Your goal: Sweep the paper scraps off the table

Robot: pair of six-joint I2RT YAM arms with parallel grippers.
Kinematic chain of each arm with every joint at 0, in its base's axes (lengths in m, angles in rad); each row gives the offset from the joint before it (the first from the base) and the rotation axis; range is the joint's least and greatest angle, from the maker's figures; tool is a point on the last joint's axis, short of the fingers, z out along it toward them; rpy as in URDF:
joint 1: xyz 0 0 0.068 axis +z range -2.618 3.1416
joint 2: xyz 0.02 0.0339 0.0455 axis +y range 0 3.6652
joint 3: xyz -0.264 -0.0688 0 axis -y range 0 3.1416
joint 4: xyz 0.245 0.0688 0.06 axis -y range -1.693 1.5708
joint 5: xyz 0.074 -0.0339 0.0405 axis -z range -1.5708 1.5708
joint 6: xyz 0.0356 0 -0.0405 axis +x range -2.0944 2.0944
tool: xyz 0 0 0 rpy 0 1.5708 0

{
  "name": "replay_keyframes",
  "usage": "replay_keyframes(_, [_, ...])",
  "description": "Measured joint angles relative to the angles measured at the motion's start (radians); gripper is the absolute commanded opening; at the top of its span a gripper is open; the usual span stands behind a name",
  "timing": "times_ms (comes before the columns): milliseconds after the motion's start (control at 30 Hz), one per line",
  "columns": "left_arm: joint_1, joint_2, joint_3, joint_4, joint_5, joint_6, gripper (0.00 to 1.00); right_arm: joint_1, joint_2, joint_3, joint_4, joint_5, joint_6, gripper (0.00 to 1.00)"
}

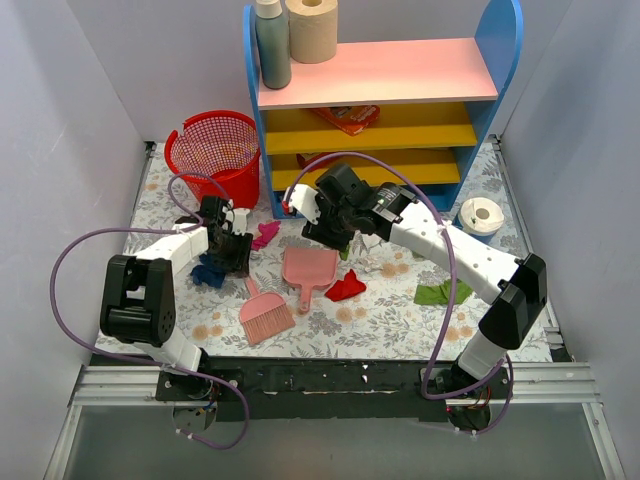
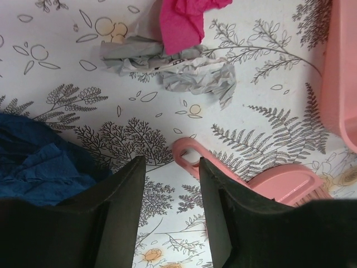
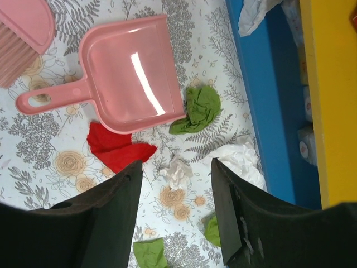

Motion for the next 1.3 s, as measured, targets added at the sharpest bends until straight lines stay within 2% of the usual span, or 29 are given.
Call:
replay_keyframes(400, [-0.007,-0.005,-0.058,0.057,-0.025,0.014,0.35,-0.005,-0.005,-0.031,0.003,0.024,-0.010,0.59])
replay_keyframes(833, [-0.029,-0.016,-0.081,0.108,-0.026,0.023,0.00,-0.005,-0.009,-0.037,0.004,0.025,-0.017,0.58])
replay_keyframes(1033, [-0.029,-0.021,-0.081,0.093,-0.005,0.027,0.00,-0.005,-0.009,-0.037,0.005,0.024,-0.026,0.57])
replay_keyframes(1300, [-0.029,-0.065,-0.064,-0.045,0.078,0.043,0.00,-0.005,-0.009,-0.037,0.005,0.016,-0.037,0.56])
